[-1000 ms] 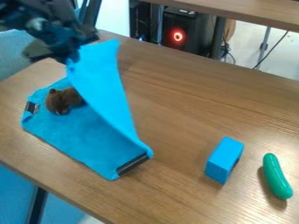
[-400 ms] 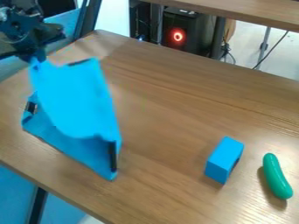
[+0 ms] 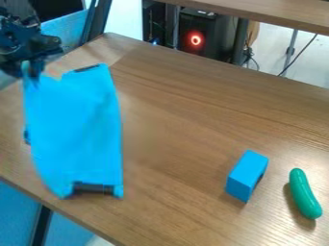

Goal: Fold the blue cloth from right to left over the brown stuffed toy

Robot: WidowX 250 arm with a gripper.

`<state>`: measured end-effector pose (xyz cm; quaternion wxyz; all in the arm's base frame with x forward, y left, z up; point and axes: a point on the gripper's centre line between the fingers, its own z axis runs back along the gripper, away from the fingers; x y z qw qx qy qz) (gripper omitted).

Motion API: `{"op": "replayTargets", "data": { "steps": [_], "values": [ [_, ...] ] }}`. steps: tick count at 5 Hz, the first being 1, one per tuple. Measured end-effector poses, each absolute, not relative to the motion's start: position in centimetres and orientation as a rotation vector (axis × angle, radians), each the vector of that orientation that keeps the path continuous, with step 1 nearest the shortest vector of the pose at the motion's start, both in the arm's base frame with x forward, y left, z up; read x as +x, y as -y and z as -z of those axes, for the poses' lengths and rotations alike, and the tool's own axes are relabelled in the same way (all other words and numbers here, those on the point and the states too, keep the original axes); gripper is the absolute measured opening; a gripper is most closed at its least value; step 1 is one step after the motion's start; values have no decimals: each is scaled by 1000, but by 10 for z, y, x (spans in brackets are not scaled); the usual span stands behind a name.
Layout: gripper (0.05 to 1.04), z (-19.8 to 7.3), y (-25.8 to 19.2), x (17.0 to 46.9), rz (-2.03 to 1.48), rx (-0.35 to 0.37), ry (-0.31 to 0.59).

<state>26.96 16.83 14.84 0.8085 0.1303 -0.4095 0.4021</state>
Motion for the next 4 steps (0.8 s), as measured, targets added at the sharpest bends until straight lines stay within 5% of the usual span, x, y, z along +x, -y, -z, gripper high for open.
{"op": "replayTargets", "data": {
  "steps": [2,4],
  "values": [
    [1004,-147,-166,264,-861,310,825],
    [999,-169,-131,296,-736,243,520]
  ]
}}
